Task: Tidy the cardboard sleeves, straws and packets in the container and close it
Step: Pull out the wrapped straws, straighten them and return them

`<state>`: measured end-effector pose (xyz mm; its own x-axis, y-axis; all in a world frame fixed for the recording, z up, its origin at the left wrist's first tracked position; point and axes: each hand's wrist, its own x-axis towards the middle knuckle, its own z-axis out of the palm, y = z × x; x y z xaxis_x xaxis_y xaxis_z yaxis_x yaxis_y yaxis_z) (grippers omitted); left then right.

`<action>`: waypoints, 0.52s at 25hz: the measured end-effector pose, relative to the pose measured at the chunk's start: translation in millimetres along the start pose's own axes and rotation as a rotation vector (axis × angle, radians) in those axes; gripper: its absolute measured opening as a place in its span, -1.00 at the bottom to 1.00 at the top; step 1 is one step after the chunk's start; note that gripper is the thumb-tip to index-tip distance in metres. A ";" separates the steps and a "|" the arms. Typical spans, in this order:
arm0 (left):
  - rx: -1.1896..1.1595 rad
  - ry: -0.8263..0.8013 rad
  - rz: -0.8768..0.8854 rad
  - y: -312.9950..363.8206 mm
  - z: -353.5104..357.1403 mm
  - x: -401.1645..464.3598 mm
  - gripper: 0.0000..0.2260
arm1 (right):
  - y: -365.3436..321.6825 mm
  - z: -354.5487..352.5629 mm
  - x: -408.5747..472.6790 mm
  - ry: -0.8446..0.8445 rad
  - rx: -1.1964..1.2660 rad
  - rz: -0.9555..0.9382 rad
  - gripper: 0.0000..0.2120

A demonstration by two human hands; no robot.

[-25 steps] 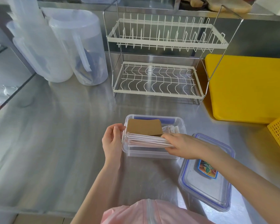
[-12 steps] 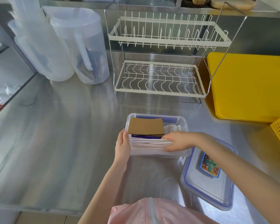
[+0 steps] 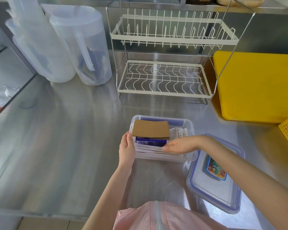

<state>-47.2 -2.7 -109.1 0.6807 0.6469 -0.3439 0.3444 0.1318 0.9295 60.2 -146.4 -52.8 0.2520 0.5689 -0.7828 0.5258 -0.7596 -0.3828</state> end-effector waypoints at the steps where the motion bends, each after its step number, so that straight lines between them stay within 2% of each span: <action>1: 0.004 0.000 0.002 0.3 0.1 -0.3 -0.69 | -0.9 1.2 -1.0 0.001 -0.007 -0.004 -0.52; 7: 0.012 0.001 0.018 0.7 0.3 -0.6 -0.69 | 3.1 -0.4 -21.2 0.136 -0.037 -0.036 -0.60; 10: 0.021 0.008 0.015 0.3 0.8 0.0 -0.69 | 14.8 -10.2 -31.7 0.387 -0.077 0.006 -0.71; 13: 0.023 0.006 0.018 -0.1 0.4 -0.3 -0.69 | 21.8 -10.9 -25.4 0.629 -0.280 0.090 -0.75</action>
<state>-47.2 -3.2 -109.1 0.6830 0.6535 -0.3264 0.3473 0.1025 0.9321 74.1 -174.0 -35.9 0.6826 0.6467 -0.3402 0.6498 -0.7502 -0.1224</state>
